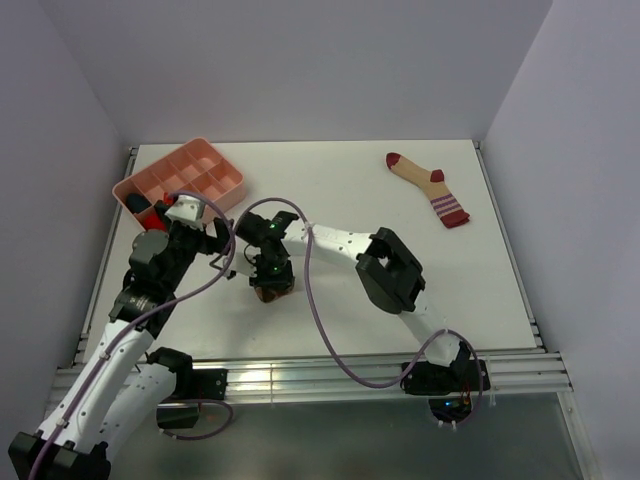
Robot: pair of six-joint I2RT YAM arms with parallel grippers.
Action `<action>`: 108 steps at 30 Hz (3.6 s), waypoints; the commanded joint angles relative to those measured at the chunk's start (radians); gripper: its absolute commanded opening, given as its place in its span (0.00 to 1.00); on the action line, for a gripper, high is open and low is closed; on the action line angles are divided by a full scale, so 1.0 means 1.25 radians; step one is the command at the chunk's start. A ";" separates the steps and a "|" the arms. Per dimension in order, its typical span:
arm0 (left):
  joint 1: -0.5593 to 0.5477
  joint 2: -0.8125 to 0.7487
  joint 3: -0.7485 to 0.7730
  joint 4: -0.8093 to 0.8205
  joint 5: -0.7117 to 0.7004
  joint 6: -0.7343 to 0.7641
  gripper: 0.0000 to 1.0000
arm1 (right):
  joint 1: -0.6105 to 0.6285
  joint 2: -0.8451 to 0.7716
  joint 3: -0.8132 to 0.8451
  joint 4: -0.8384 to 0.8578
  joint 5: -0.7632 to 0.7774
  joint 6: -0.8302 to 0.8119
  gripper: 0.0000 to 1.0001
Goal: Roll the socks
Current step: Roll the sock at the center of the board.
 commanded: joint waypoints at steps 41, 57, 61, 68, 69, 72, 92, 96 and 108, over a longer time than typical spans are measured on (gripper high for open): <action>-0.021 -0.216 0.080 -0.400 0.406 0.087 0.80 | -0.093 0.263 0.094 -0.228 -0.056 0.108 0.00; -0.260 0.114 0.056 -0.407 0.204 0.244 0.76 | -0.095 0.239 0.079 -0.213 -0.045 0.111 0.00; -0.275 0.127 -0.033 -0.274 0.194 0.262 0.71 | -0.097 0.236 0.075 -0.216 -0.042 0.108 0.00; -0.290 0.116 -0.149 -0.142 0.162 0.299 0.65 | -0.097 0.229 0.071 -0.213 -0.052 0.105 0.00; -0.292 0.113 -0.156 -0.129 0.155 0.300 0.65 | -0.095 0.230 0.071 -0.213 -0.056 0.105 0.00; -0.296 0.111 -0.184 -0.077 0.128 0.314 0.67 | -0.097 0.230 0.071 -0.211 -0.060 0.105 0.00; -0.344 0.346 -0.189 0.039 0.162 0.327 0.68 | -0.097 0.229 0.063 -0.201 -0.073 0.102 0.00; -0.352 0.387 -0.183 0.041 0.155 0.332 0.63 | -0.098 0.219 0.053 -0.191 -0.080 0.100 0.00; -0.368 0.457 -0.146 0.047 0.199 0.295 0.00 | -0.110 0.142 -0.010 -0.142 -0.110 0.091 0.00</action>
